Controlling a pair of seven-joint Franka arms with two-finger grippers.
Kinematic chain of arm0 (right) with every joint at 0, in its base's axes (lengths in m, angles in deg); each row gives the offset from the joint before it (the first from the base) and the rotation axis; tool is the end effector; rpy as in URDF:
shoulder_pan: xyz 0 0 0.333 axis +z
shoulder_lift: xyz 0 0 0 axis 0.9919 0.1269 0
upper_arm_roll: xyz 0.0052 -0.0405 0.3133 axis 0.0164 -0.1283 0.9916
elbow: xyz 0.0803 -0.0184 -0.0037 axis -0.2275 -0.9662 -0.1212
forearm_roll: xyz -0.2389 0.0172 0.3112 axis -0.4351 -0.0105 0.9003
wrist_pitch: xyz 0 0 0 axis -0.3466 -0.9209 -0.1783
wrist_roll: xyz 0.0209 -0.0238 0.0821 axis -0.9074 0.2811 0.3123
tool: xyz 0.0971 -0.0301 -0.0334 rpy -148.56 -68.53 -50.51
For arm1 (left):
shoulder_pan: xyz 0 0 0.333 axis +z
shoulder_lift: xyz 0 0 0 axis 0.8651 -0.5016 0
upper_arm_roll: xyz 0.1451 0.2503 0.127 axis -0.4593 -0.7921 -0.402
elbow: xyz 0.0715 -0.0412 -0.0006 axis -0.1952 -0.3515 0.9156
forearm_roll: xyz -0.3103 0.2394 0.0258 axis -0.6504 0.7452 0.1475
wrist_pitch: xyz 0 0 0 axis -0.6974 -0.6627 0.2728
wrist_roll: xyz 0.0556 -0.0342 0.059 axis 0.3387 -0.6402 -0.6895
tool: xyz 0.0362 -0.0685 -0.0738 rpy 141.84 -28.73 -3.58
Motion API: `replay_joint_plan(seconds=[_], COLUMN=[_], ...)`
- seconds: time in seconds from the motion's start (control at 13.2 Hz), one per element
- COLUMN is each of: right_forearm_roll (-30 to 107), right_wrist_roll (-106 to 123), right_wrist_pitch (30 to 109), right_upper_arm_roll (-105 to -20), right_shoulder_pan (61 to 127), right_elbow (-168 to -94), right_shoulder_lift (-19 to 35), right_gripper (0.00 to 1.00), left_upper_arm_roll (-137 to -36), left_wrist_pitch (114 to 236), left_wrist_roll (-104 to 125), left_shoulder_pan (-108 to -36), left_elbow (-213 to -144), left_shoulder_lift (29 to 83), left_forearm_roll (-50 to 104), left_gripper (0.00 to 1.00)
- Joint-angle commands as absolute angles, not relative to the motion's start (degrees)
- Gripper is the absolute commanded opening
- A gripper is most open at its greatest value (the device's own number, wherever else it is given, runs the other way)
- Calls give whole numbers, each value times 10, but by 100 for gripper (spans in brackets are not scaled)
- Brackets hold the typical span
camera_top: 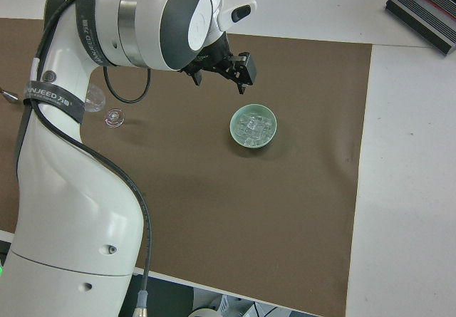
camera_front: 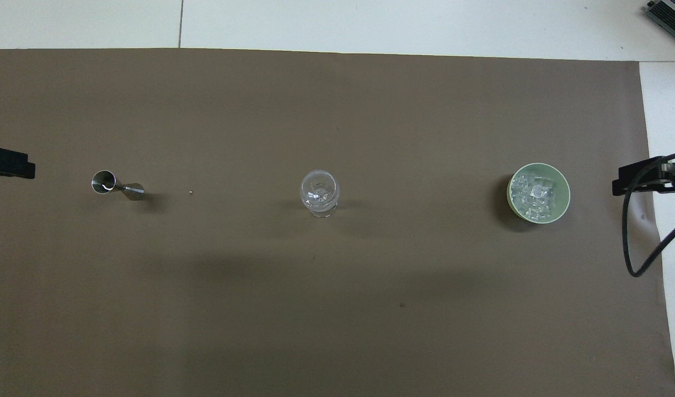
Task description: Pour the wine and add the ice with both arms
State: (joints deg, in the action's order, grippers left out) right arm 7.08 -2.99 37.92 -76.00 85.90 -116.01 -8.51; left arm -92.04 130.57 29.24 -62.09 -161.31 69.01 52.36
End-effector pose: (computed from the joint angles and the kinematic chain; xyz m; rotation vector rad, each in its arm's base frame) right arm 0.5400 -0.0326 0.6403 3.1211 -0.1912 -0.0494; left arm 0.5462 0.0043 0.6409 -3.1279 0.0736 -0.1216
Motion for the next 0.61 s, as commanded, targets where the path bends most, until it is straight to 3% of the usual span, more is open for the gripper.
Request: replay_joint_plan(seconds=[0.0, 0.53], right_forearm_roll=[79, 79], right_wrist_roll=[-37, -36], right_wrist_pitch=[376, 376], right_upper_arm_roll=[-759, -759], right_shoulder_pan=[858, 858], right_elbow=[-1171, -1171], right_shoulder_lift=[-95, -96], right_gripper=[100, 100], left_upper_arm_roll=[-919, -919], left_wrist_pitch=[1322, 1325], left_wrist_roll=[301, 289], left_shoulder_pan=[-618, -617], left_elbow=[-1625, -1641], left_shoulder_lift=[696, 704], left_forearm_roll=[533, 532], left_gripper=[100, 100])
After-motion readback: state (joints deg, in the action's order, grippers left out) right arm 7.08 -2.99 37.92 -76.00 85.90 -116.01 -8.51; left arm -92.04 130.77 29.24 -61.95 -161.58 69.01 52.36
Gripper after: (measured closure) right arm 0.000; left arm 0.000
